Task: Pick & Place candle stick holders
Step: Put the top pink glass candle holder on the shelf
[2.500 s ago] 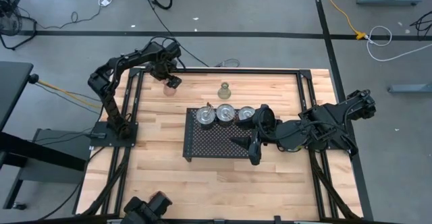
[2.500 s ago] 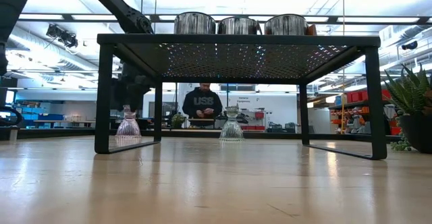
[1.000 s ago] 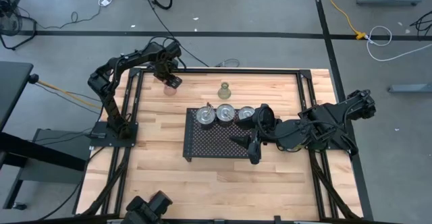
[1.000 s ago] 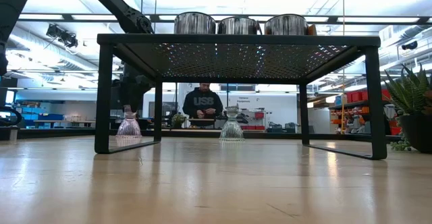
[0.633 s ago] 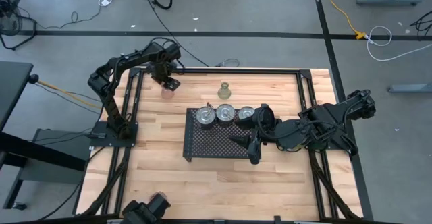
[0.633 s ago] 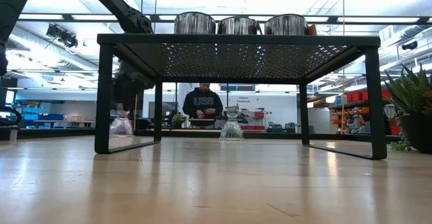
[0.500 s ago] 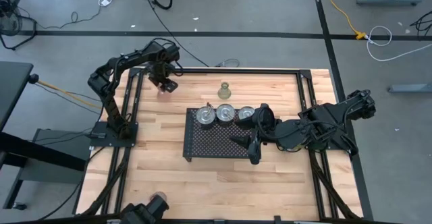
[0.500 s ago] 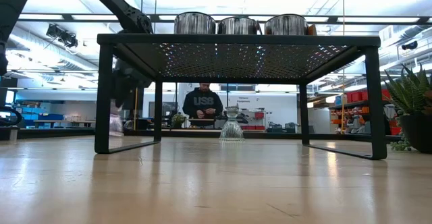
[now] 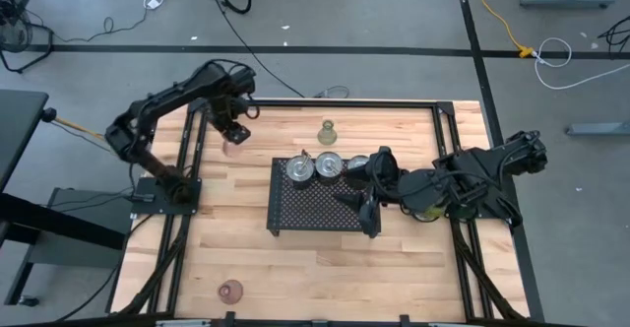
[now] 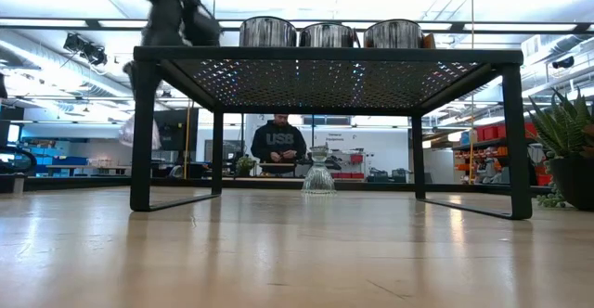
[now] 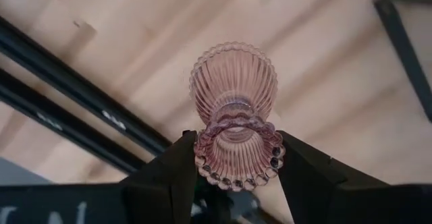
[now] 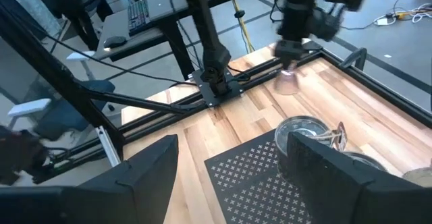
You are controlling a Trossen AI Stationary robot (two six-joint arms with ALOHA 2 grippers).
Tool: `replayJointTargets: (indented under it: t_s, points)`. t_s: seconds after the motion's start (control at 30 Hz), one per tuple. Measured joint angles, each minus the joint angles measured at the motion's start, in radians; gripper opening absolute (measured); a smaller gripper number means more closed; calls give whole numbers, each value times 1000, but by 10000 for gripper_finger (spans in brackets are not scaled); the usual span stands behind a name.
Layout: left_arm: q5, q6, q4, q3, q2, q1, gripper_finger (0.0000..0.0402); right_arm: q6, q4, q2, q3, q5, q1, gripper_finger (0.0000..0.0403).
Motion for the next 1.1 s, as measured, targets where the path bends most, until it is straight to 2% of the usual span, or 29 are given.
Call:
replayJointTargets:
  t_s: [0.13, 0.3, 0.53, 0.73, 0.9, 1.0, 1.1]
  points:
    - [53, -42, -74, 19, -100, -84, 177, -14, 0, 0, 0, 0, -12, 274]
    - [220, -174, -72, 82, -235, -215, 177, -14, 0, 0, 0, 0, -31, 274]
    - [266, -431, -73, 219, -319, -479, 177, -19, -1, 0, 0, 0, -65, 274]
    - [261, -642, -53, 344, -300, -719, 177, -44, -12, 0, 0, -1, -84, 274]
    - [208, -791, 99, 406, -235, -891, 177, -49, -37, -3, 0, -1, -98, 274]
    - [205, -824, 175, 434, -164, -958, 177, -85, -68, -15, -1, 1, -105, 274]
    - [198, -843, 178, 470, -74, -990, 177, -123, -97, -51, -1, 28, -104, 274]
